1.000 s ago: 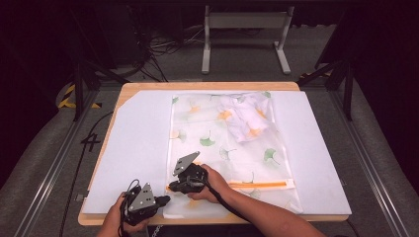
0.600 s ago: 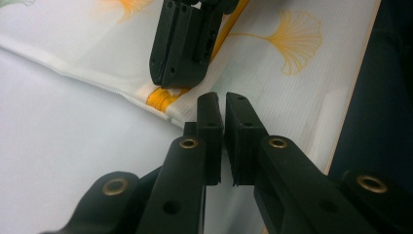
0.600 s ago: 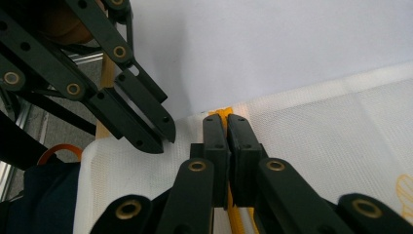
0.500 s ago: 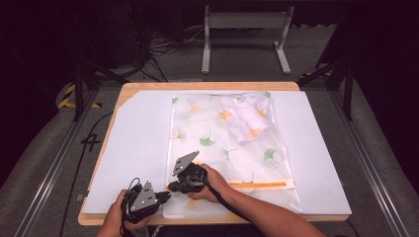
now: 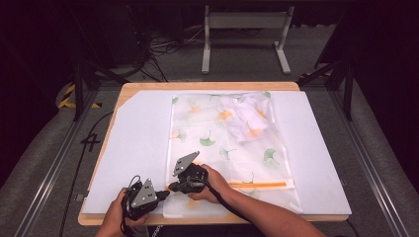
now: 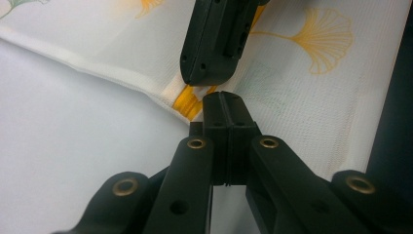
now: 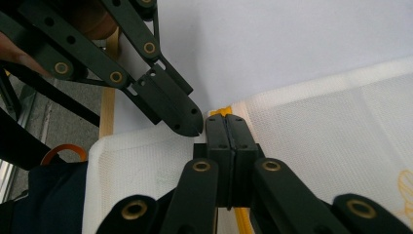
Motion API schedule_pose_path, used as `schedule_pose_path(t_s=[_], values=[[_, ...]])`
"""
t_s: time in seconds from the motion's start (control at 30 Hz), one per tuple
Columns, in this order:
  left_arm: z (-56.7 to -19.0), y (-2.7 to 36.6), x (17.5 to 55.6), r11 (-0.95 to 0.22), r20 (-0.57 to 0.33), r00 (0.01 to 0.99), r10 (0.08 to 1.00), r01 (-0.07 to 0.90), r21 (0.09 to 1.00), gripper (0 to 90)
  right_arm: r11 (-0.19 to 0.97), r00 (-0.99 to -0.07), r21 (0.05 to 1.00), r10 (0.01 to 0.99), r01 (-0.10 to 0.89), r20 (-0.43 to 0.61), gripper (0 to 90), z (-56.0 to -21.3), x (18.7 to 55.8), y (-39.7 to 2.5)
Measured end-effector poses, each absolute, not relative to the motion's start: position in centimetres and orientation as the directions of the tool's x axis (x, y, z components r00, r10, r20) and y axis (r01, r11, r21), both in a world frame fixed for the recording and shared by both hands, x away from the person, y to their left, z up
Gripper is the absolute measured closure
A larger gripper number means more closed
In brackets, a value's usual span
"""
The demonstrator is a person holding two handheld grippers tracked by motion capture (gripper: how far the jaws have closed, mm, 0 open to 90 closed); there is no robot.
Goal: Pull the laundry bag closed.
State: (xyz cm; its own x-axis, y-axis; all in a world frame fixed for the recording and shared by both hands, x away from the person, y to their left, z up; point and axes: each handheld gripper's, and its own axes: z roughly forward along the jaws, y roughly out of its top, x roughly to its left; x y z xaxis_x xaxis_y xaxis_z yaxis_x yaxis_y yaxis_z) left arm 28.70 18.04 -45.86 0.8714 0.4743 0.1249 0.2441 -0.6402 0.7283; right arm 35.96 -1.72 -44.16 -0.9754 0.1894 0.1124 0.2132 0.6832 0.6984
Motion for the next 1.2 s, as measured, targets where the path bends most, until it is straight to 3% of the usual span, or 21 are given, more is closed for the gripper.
schedule_pose_path(t_s=[1.2], values=[[-46.0,18.4,29.0,-0.61,0.074,0.87,0.487,0.279,0.742,90.0,0.738,-0.977,0.645,0.199,0.201,0.078,90.0,-43.9,35.8,-4.0]])
